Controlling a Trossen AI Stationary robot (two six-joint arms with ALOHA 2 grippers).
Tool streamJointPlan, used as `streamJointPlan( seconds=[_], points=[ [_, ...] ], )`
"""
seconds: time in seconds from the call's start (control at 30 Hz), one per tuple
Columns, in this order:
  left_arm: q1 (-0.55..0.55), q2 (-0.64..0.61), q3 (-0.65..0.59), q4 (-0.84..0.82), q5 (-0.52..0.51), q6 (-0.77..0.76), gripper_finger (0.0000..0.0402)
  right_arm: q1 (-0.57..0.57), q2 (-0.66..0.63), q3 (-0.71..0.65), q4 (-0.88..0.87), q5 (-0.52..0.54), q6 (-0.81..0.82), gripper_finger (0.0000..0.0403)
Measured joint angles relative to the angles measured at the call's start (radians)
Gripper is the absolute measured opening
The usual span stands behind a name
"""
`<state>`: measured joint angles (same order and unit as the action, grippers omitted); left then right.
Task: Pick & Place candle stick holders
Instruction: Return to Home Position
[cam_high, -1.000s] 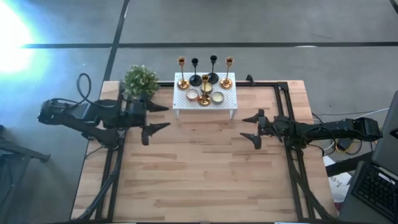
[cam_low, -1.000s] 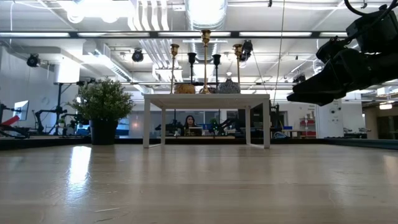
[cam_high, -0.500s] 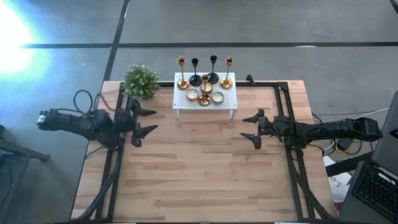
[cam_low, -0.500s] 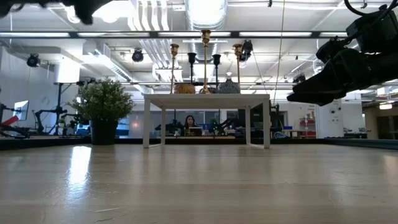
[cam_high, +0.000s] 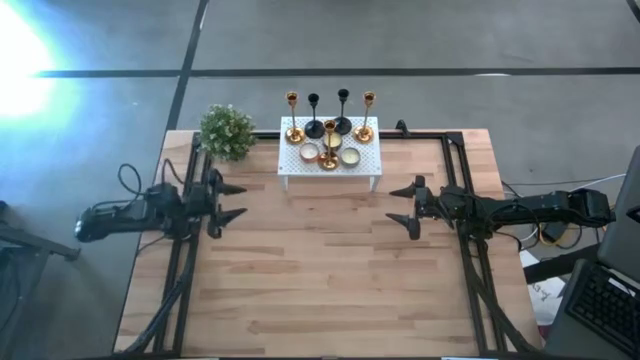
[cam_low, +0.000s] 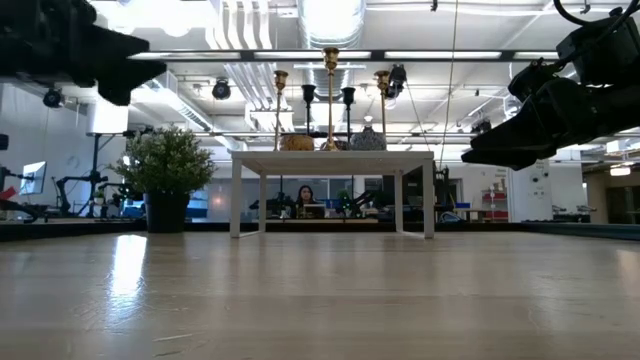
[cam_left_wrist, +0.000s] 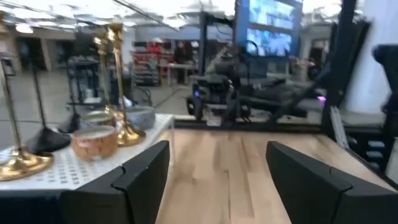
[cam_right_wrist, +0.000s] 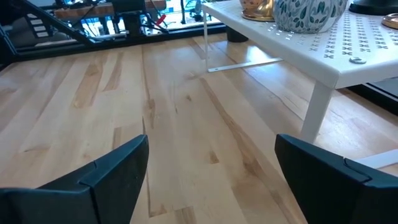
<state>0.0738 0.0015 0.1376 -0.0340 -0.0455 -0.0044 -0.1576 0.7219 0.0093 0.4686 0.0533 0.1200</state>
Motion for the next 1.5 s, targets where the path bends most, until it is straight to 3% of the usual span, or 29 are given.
streamJointPlan(
  seconds=[0.17,0.23,1.07,1.23,1.5],
  points=[
    [0.056,-0.001,-0.088,-0.058,0.067,0.017,0.0273,0.0,0.0,0.0,0.0,-0.001,0.0,0.0346],
    [0.052,0.002,-0.123,0.026,0.047,0.049,0.0273,0.0,0.0,0.0,-0.001,0.0,0.0,0.0349],
    [0.049,0.016,-0.126,0.053,0.037,0.001,0.0273,0.0,-0.003,0.0,-0.002,0.0,0.0,0.0349],
    [0.049,0.016,-0.126,0.053,0.037,0.0,0.0273,0.0,-0.102,0.001,-0.048,0.0,0.0,0.0354],
    [0.049,0.016,-0.126,0.054,0.037,0.0,0.0273,0.001,-0.411,0.0,-0.298,-0.003,0.102,0.0344]
  ],
)
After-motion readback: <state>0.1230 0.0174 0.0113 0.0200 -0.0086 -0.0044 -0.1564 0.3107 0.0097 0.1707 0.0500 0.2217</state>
